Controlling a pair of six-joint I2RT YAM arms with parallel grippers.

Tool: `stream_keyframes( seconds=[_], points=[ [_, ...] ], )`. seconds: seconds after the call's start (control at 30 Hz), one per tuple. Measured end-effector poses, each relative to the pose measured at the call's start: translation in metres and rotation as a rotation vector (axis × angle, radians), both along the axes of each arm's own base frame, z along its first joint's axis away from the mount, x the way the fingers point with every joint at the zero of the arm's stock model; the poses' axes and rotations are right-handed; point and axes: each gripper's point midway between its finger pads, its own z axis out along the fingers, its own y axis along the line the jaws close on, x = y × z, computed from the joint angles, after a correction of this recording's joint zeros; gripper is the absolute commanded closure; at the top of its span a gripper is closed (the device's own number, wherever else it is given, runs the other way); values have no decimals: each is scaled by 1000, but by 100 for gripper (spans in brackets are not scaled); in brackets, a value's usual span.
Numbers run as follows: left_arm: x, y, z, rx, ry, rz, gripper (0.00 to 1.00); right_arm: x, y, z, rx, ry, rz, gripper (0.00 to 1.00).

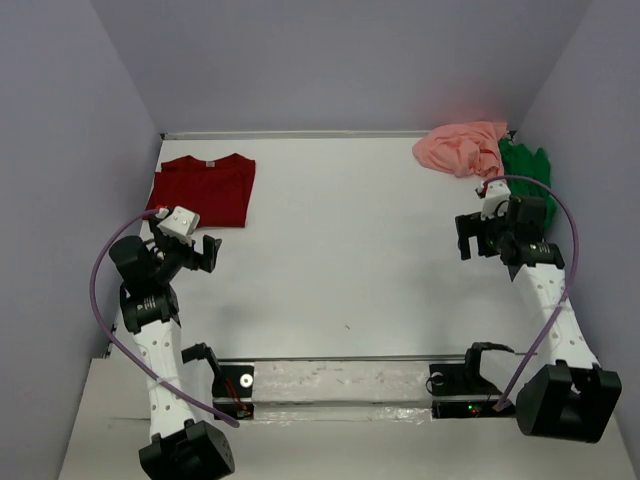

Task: Fold and stack the t-shirts
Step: Grab the tshirt from the pile

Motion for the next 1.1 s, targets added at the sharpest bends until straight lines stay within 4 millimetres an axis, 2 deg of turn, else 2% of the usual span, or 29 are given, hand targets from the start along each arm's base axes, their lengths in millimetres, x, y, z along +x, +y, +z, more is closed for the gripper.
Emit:
stream_keyframes(
  seconds=[0.1,0.17,0.33,0.5,0.6,0.67,0.77,0.9,0.97,1.1],
  points=[
    [0,0,0,1,-1,-3,1,-1,1,17,-9,-66,4,0],
    [0,-1,0,1,-1,-5,1,-1,-8,23,-46,-91,-30,0],
    [0,-1,0,0,-1,-8,1,3,-43,19,-173,-91,-181,0],
    [0,1,1,-16,2,9,1,4,-51,16,-191,-86,-226,0],
    [2,5,2,-26,2,40,1,5,-52,27,-191,-143,-242,0],
    [3,7,3,-32,0,52,1,3,-61,42,-220,-206,-298,0],
    [4,7,5,-37,-6,59,1,4,-70,52,-236,-245,-359,0],
    [4,6,8,-44,-15,55,1,7,-80,37,-257,-195,-412,0],
    [3,4,8,-47,-16,44,1,8,-82,16,-270,-112,-417,1],
    [2,1,6,-51,-15,25,1,7,-72,10,-235,-92,-364,2]
  ],
)
